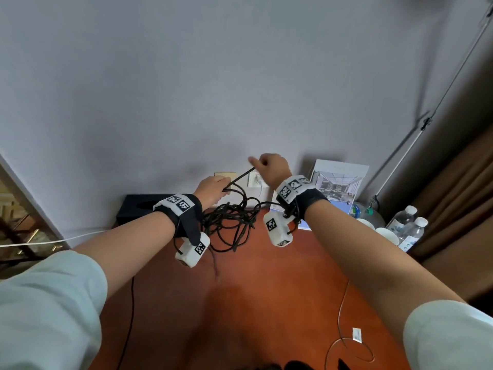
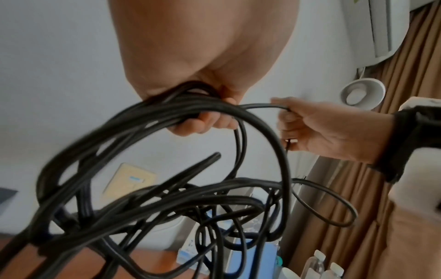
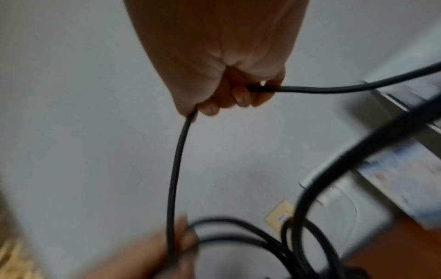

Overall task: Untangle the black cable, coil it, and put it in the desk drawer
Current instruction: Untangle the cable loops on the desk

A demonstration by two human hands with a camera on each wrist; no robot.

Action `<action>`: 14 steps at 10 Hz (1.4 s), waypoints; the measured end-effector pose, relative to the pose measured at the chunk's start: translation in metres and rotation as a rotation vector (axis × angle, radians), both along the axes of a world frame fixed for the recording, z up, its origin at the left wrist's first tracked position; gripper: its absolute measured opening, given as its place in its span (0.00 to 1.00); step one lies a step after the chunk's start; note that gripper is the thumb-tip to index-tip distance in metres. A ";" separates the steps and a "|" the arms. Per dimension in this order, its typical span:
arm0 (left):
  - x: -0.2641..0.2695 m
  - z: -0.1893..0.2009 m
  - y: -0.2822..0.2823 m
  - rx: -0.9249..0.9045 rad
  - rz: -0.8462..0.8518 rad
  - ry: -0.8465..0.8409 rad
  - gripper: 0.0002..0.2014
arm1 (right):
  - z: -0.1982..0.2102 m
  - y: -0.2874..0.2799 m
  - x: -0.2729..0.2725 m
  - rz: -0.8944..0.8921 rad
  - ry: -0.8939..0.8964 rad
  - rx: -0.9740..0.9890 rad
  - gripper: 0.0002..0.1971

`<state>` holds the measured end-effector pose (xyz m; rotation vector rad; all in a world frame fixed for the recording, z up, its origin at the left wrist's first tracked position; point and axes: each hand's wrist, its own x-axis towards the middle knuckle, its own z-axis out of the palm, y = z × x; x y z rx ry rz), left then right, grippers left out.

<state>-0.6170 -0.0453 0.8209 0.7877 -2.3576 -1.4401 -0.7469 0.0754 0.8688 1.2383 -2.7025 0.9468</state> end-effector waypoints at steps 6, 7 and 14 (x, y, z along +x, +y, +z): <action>0.012 0.003 -0.005 -0.382 -0.053 -0.166 0.17 | -0.011 -0.008 0.024 0.086 -0.156 0.309 0.25; 0.008 0.007 0.000 -0.389 -0.037 -0.153 0.17 | -0.020 -0.017 0.033 0.149 -0.112 0.351 0.26; 0.033 0.000 -0.029 0.017 0.126 0.043 0.16 | -0.021 0.012 -0.016 -0.312 -0.898 -0.640 0.18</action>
